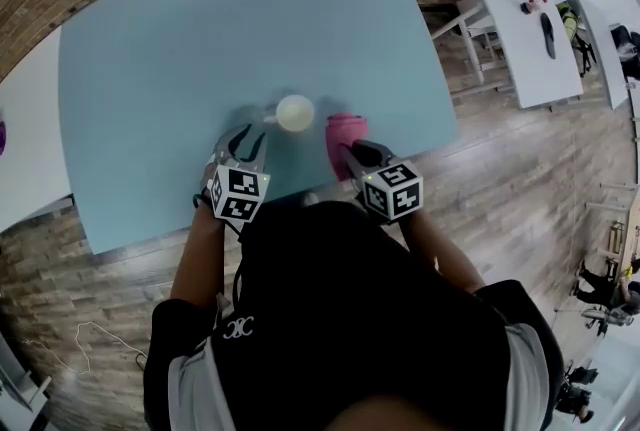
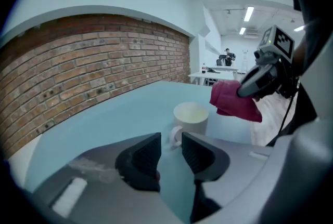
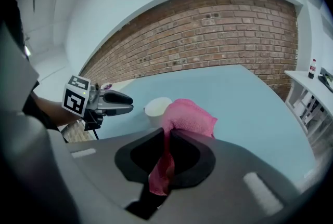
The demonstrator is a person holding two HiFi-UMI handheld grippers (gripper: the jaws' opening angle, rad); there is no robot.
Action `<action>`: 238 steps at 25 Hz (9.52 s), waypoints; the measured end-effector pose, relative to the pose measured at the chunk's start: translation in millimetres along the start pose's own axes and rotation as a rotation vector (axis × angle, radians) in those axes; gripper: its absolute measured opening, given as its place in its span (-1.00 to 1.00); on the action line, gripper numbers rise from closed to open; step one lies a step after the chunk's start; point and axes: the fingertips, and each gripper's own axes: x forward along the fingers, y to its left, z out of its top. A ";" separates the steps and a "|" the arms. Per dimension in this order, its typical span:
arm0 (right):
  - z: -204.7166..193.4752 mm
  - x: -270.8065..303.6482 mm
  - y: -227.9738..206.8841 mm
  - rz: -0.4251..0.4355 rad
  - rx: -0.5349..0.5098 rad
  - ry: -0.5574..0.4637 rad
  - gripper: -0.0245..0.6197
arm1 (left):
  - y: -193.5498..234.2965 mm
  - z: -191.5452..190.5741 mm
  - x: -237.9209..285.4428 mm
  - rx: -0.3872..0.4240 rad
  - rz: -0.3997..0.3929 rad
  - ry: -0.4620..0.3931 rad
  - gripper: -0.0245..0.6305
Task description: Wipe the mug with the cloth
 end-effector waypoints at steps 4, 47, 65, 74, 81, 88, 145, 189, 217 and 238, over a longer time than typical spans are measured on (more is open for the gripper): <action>7.6 17.5 2.5 -0.018 -0.028 0.020 -0.81 | 0.8 -4.1 23.3 0.080 -0.090 0.028 -0.47; 35.2 78.4 8.3 0.437 -0.066 0.021 -0.81 | 3.0 -25.2 59.4 0.244 0.015 0.319 -0.70; 3.9 93.5 13.2 0.427 -0.108 0.083 -0.81 | -1.9 -39.8 45.9 -0.195 0.197 0.395 -0.75; 18.3 102.8 4.1 0.415 -0.029 0.054 -0.81 | -15.0 -43.4 40.2 -0.194 0.176 0.425 -0.73; 1.0 119.1 1.5 0.371 -0.052 0.117 -0.81 | -19.0 -44.4 36.9 -0.205 0.154 0.429 -0.73; 22.7 85.0 16.1 0.453 -0.105 0.061 -0.81 | -34.7 -40.7 35.9 -0.199 0.105 0.403 -0.74; -30.7 131.7 33.7 0.435 -0.154 0.232 -0.81 | -61.4 -33.9 36.1 -0.134 -0.098 0.340 -0.39; -34.6 134.8 29.4 0.185 -0.007 0.195 -0.80 | -9.9 -7.1 75.8 0.513 -0.703 0.259 0.21; -26.2 124.4 41.3 0.214 -0.532 0.255 -0.81 | -26.6 -13.8 77.4 0.225 -0.457 0.287 0.20; -7.0 79.1 48.7 0.349 -0.374 0.223 -0.81 | -39.0 -18.1 74.8 0.054 -0.294 0.269 0.20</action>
